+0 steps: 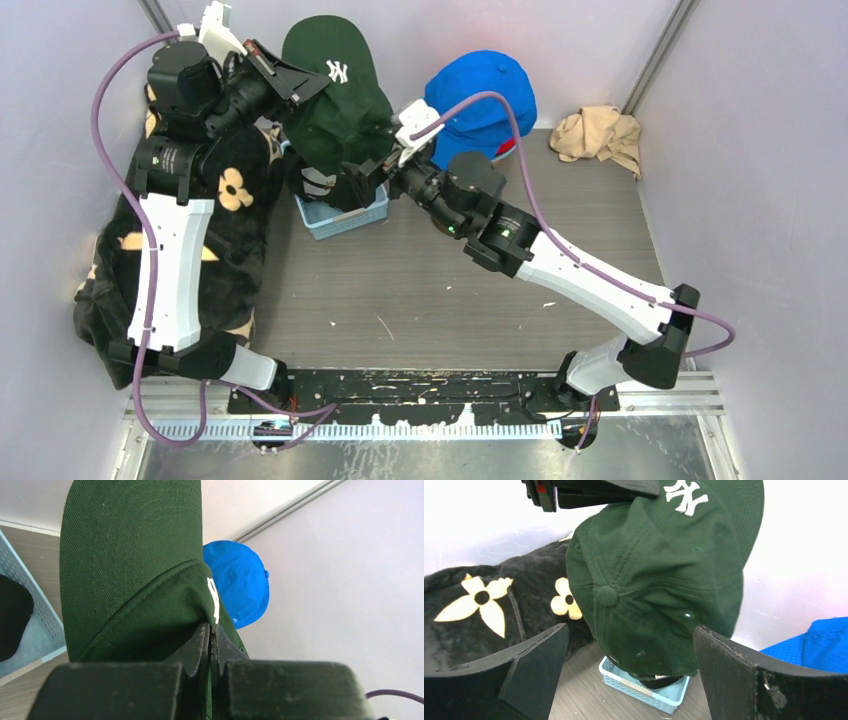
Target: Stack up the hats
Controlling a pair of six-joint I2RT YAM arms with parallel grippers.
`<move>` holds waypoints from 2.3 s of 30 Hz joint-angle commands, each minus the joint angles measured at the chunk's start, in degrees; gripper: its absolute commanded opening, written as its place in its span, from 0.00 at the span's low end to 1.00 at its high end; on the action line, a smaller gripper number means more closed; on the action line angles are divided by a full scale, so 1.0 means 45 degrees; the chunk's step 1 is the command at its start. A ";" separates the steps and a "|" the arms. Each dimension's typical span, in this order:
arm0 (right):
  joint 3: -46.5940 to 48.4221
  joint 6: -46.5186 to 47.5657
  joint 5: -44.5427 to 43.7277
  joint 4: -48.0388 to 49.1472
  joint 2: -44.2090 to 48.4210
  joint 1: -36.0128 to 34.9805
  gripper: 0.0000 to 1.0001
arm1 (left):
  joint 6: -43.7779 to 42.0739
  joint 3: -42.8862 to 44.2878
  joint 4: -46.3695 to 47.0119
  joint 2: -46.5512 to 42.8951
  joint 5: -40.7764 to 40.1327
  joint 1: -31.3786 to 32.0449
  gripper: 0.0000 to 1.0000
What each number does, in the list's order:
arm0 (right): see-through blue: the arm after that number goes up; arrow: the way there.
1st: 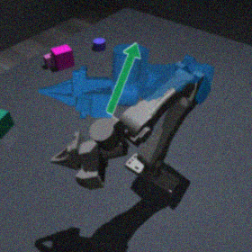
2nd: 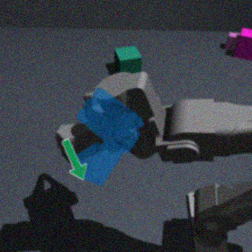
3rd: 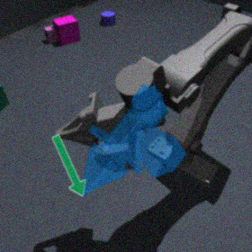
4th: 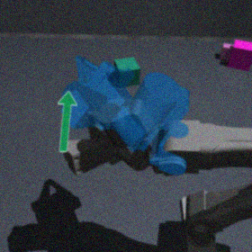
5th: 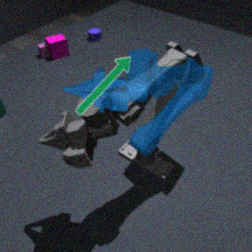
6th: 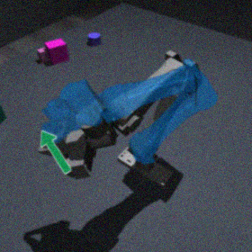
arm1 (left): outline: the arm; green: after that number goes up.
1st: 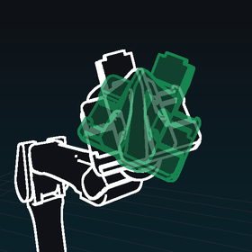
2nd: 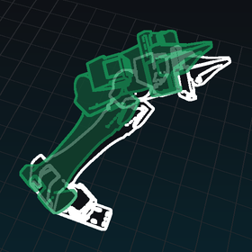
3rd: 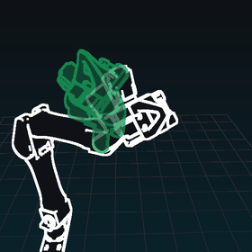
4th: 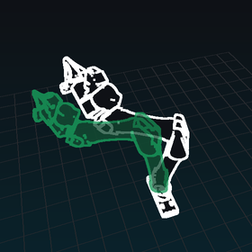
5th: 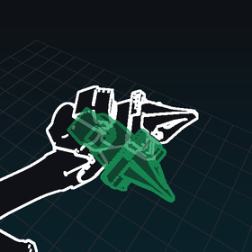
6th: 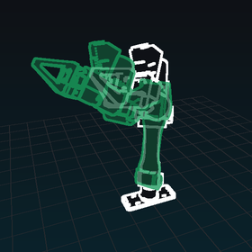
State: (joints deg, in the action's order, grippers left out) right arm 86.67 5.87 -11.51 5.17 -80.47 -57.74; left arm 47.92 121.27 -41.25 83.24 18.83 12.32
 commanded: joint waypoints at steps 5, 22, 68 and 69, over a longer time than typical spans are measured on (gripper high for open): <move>0.1012 0.0747 -0.1245 0.1302 -0.1318 -0.0619 0.98 | -0.0043 -0.0163 0.1011 -0.0619 -0.0368 0.0036 0.00; -0.0025 0.1290 -0.3093 0.3950 -0.1124 -0.0854 0.20 | -0.0043 -0.1310 0.1064 -0.1444 -0.0518 0.0017 0.00; 0.5692 0.5231 0.4490 -0.6395 0.1191 0.1859 0.01 | 0.1251 -0.7287 0.4803 -0.4195 0.2885 -0.0005 0.48; 0.5650 0.5072 0.4737 -0.6348 0.1156 0.2125 0.01 | 0.1270 -0.7448 0.4938 -0.4266 0.2971 -0.0003 0.49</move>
State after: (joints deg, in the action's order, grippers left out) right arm 112.95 31.09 4.58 -26.02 -76.73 -51.48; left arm 52.03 89.56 -26.76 66.72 27.44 12.36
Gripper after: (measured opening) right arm 0.094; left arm 0.471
